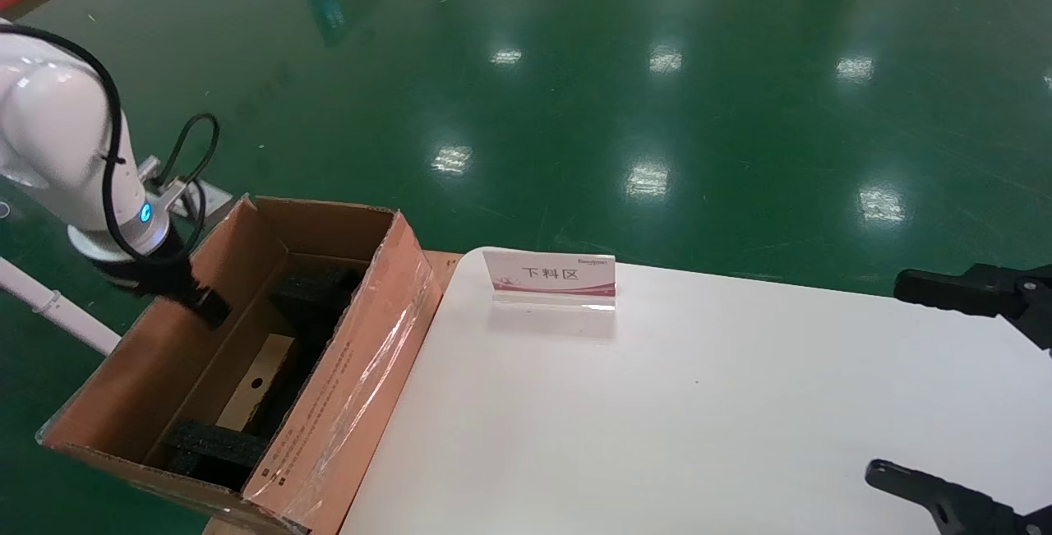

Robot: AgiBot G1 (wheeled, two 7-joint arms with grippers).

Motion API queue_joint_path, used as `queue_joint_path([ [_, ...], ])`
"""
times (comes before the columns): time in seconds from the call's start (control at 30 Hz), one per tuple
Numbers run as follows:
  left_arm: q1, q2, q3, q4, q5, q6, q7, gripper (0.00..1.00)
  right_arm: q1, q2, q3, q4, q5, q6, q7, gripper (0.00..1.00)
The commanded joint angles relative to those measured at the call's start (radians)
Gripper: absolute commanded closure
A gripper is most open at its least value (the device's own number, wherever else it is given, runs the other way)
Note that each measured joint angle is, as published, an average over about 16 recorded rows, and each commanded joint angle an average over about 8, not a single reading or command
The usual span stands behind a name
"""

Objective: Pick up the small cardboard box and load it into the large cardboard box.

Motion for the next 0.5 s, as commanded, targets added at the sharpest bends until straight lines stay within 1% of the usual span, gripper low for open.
queue_joint_path([
  [0.03,-0.019,-0.014,-0.009,-0.032,0.001,-0.023,0.015,0.0,0.0,0.0,0.0,0.0,0.0,0.0,0.0,0.0],
  [0.3,-0.137,-0.131,-0.055,-0.316,0.008,-0.097,0.022,0.0,0.0,0.0,-0.001,0.0,0.0,0.0,0.0,0.0],
  [0.4,-0.167,-0.177,-0.079,-0.407,-0.013,-0.13,0.046,0.0,0.0,0.0,-0.001,0.0,0.0,0.0,0.0,0.0],
  [0.5,-0.184,-0.21,-0.103,-0.462,-0.061,-0.158,0.09,0.0,0.0,0.0,-0.001,0.0,0.0,0.0,0.0,0.0],
])
